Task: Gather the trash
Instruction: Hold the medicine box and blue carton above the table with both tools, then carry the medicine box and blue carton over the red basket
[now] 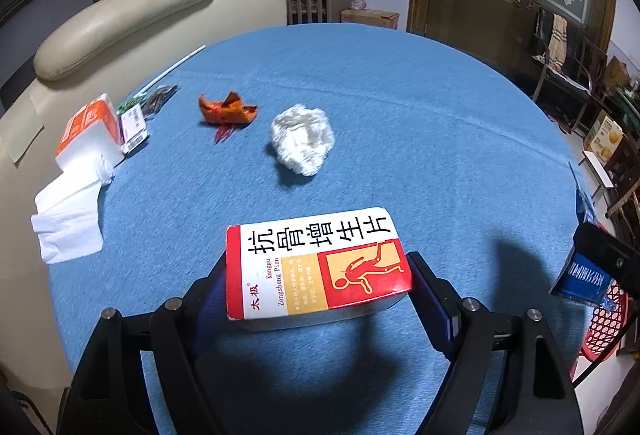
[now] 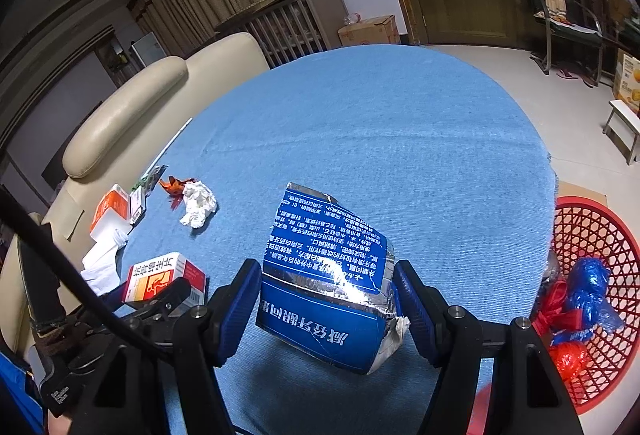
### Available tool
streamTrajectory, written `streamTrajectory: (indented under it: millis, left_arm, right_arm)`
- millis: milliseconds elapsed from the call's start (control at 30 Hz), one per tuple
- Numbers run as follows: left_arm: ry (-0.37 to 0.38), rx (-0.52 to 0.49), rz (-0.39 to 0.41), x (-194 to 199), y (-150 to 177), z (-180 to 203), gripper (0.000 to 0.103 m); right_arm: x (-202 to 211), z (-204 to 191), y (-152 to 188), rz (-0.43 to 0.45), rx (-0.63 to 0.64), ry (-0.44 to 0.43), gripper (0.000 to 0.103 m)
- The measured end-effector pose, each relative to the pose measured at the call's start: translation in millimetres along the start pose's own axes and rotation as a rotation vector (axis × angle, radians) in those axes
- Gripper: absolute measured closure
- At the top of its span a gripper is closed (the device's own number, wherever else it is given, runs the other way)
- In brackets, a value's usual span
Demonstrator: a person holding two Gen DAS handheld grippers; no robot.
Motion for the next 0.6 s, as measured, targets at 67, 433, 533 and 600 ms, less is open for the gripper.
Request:
streamTrajectory:
  millis: [67, 433, 533, 600]
  left_arm:
    - [0.006, -0.013, 0.008, 3, -3, 6, 0.02]
    - [0.044, -0.126, 0.044, 20, -9, 54, 0.02]
    - [0.059, -0.171, 0.057, 27, -12, 77, 0.02]
    - [0.067, -0.202, 0.066, 32, -12, 93, 0.02]
  right_arm:
    - [2, 5, 2, 0.001, -0.007, 0.004, 0.032]
    - [16, 60, 27, -0.013, -0.113, 0.036, 0.032]
    - [24, 82, 32, -0.004, -0.152, 0.052, 0.032]
    - [30, 99, 34, 0.008, -0.182, 0.067, 0.032]
Point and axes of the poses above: each gripper's, at about its wrist camera, not at the fingertips, and x roughly against the way its jaws point, z to its right, y to its underside, the point moved 9 cm from there along -x, roughly the way its jaws point, and after that the axes turned 14 degrees about -z, right-handed, at the moved point
